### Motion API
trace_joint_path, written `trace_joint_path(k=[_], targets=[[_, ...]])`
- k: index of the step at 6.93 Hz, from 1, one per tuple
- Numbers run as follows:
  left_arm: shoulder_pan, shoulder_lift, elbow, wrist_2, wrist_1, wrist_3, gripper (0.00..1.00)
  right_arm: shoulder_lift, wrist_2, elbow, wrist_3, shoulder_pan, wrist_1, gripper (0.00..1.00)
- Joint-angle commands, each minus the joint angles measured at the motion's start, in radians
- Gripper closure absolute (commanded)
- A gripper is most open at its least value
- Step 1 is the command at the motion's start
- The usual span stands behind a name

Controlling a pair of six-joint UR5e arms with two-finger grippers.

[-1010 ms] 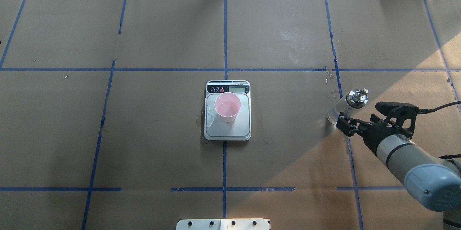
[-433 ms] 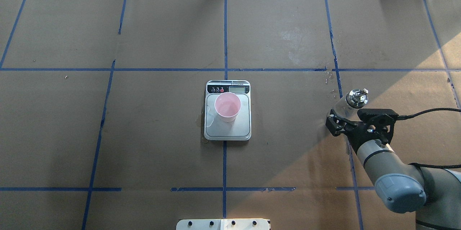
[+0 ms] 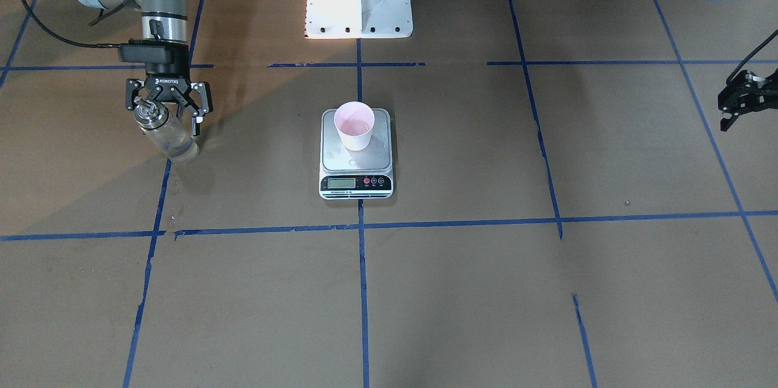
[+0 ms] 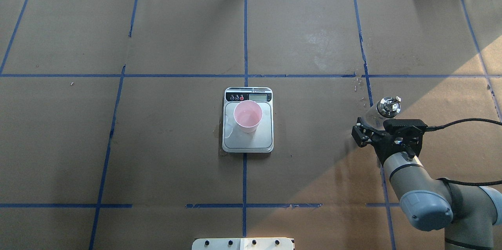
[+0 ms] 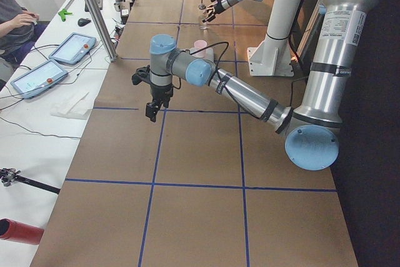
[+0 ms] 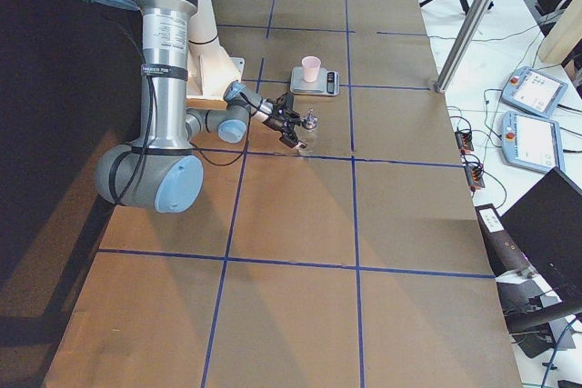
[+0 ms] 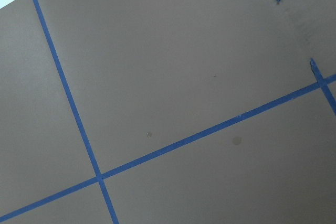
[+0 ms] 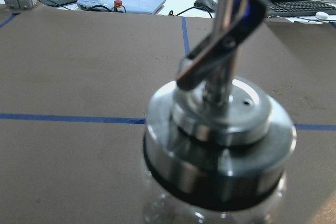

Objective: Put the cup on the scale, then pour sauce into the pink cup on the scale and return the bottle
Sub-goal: 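Grasp the glass dispenser's metal spout with the right gripper and lift it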

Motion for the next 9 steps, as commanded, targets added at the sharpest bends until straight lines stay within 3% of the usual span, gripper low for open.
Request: trace_joint_path(k=[1,9], targets=[[0.0,-0.001,0.0,0.0,0.0,-0.001,0.0,0.002,-0.007,-0.012,-0.005,0.0,0.0,0.0],[0.0,-0.004,0.0,0.0,0.0,-0.004,0.0,0.026,-0.014,-0.032,-0.068,0.023,0.006,0.0]])
